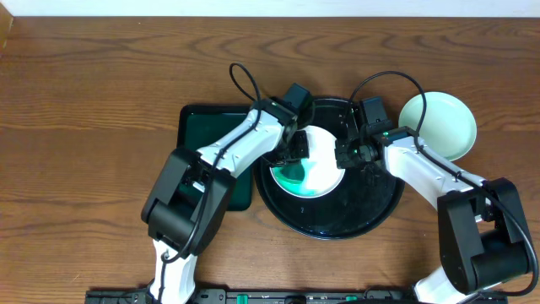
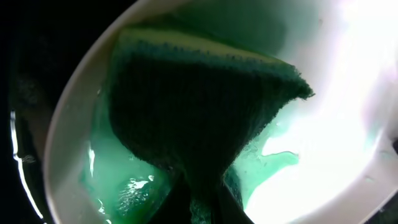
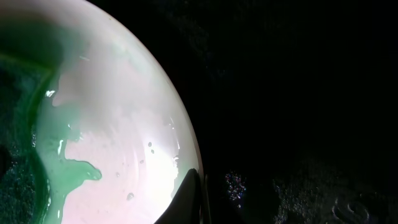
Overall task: Clean dirty plates on tray and stack at the side
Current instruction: 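Scrub the white plate with the sponge while the right gripper holds its rim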
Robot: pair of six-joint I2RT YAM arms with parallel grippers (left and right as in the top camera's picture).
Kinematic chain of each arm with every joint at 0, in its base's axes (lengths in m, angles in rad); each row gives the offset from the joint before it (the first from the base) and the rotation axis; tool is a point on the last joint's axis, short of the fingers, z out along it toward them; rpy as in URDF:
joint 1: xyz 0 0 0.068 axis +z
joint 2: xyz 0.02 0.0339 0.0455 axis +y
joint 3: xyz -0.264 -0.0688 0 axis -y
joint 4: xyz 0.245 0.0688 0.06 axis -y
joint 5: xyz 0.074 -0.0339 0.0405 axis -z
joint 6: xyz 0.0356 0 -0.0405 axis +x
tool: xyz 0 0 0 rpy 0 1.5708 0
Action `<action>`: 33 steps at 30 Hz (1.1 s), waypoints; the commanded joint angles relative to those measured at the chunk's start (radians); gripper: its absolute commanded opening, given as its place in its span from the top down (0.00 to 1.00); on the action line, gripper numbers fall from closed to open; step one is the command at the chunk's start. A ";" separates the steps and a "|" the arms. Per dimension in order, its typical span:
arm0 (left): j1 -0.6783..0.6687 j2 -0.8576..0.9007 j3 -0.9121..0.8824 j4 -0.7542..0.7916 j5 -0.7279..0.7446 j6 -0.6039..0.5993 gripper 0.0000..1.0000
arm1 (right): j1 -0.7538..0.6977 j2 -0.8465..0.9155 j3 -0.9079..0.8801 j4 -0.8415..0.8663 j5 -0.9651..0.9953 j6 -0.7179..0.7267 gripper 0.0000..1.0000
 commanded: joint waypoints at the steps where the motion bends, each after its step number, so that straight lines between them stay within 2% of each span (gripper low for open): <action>1: -0.030 0.066 -0.017 0.012 0.173 0.025 0.92 | 0.019 -0.013 -0.013 -0.001 -0.015 -0.010 0.99; 15: -0.019 -0.110 0.001 0.106 0.255 0.033 0.93 | 0.019 -0.013 -0.013 -0.001 -0.015 -0.010 0.99; 18: -0.001 -0.159 0.005 0.104 0.206 0.033 0.93 | 0.019 -0.013 -0.013 -0.001 -0.015 -0.010 0.99; 22: 0.016 -0.230 0.005 0.063 0.014 0.032 0.93 | 0.019 -0.013 -0.013 -0.001 -0.015 -0.010 0.99; 26: 0.016 -0.227 0.003 -0.002 -0.092 0.032 0.92 | 0.019 -0.013 -0.013 -0.001 -0.015 -0.010 0.99; 33: 0.015 -0.161 -0.020 -0.015 -0.130 0.032 0.93 | 0.019 -0.013 -0.013 -0.001 -0.015 -0.011 0.99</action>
